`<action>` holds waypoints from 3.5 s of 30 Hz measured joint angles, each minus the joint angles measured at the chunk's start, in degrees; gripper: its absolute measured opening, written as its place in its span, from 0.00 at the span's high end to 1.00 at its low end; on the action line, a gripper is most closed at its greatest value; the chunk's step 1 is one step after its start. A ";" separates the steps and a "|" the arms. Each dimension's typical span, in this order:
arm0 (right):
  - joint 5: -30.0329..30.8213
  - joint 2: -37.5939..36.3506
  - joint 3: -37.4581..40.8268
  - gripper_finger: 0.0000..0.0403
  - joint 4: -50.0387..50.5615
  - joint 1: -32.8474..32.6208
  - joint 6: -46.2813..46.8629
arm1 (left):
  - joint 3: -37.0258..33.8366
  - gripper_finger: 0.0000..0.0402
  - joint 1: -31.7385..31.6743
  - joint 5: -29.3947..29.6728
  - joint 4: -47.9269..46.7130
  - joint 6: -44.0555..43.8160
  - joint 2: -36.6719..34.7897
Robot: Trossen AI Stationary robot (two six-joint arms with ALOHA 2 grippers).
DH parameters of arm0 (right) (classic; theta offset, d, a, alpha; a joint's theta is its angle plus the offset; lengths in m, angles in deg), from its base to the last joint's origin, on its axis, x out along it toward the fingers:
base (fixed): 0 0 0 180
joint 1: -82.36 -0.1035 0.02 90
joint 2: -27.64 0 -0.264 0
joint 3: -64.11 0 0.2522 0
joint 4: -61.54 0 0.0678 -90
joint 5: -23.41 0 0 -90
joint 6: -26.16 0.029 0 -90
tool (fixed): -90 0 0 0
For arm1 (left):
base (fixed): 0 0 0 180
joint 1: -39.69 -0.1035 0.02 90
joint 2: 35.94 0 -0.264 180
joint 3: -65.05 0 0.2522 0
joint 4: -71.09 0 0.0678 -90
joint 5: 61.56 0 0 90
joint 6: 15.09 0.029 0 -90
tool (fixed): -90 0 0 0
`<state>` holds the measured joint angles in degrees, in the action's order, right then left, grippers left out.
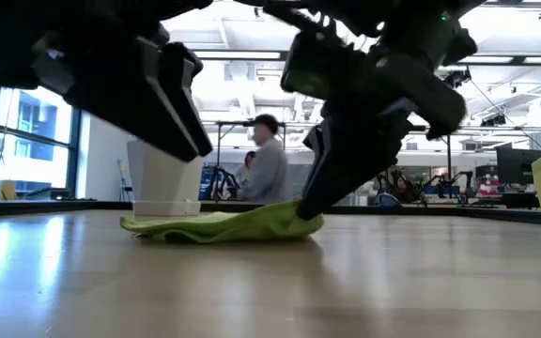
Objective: Roll microfiber towels into tight, uniform cylinder then place into a basket
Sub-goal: Roll the light green towel
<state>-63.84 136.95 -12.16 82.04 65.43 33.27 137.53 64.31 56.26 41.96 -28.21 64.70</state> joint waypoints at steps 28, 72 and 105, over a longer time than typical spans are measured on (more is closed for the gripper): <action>-8.41 -0.21 0.71 1.00 2.32 2.36 15.38 | 0.31 0.62 1.00 7.23 1.64 -1.49 11.57; -14.80 -0.34 0.65 1.00 1.46 3.02 13.23 | -0.08 0.99 -1.31 -14.63 -1.73 -23.60 2.50; 6.42 -2.59 -0.38 0.65 12.48 -8.44 -43.19 | 0.04 0.68 -0.96 -16.92 8.10 -23.66 6.78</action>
<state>-57.42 134.36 -12.54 94.52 56.99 -9.92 137.57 63.35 39.33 50.06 -51.87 71.48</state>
